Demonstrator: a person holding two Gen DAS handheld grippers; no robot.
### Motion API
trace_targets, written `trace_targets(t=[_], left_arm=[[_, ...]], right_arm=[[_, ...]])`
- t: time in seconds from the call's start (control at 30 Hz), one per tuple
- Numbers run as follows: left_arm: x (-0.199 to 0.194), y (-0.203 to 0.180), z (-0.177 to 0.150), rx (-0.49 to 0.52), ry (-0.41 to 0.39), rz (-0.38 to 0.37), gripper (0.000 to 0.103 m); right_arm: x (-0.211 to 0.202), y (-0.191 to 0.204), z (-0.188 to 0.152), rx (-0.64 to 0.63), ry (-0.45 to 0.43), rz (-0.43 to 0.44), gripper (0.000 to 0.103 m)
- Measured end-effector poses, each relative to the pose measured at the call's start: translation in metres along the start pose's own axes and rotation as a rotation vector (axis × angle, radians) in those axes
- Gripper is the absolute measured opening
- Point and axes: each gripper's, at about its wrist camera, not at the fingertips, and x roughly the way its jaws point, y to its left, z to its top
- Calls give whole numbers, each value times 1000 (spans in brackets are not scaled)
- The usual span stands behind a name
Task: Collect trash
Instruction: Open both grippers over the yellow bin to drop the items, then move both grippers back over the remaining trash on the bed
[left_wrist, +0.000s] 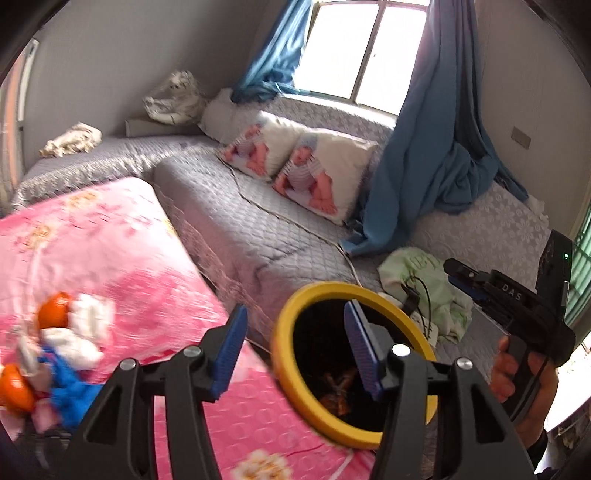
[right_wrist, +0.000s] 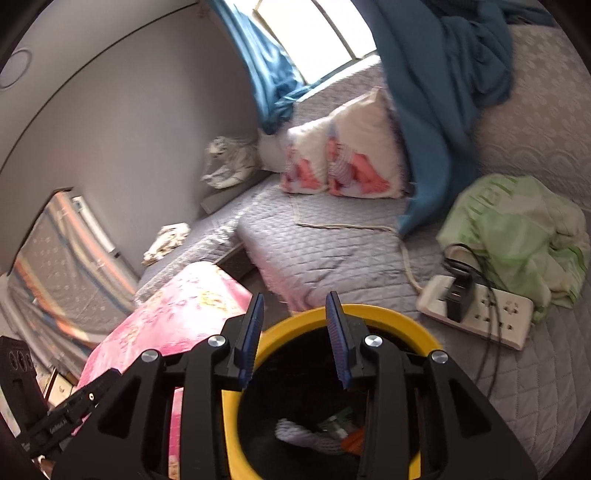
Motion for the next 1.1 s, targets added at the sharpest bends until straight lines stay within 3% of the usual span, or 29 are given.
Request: trace_targets(t=[0.17,0.6,0.77,1.1], left_arm=[[-45,34,2,-31,-64,52,52],[-160,97,-9,-54,-209,234,65],[-191,118,-30,-49,-213,281,71],[-218,152,-81,-76,-160,292,75]], right_arm=[[-3,42,2,-80,-4,74,38],[2,169,-13,-289,29,243,46],[15,212,-37,-364,103,313,54],[51,274,-106,-483,307,387,55]])
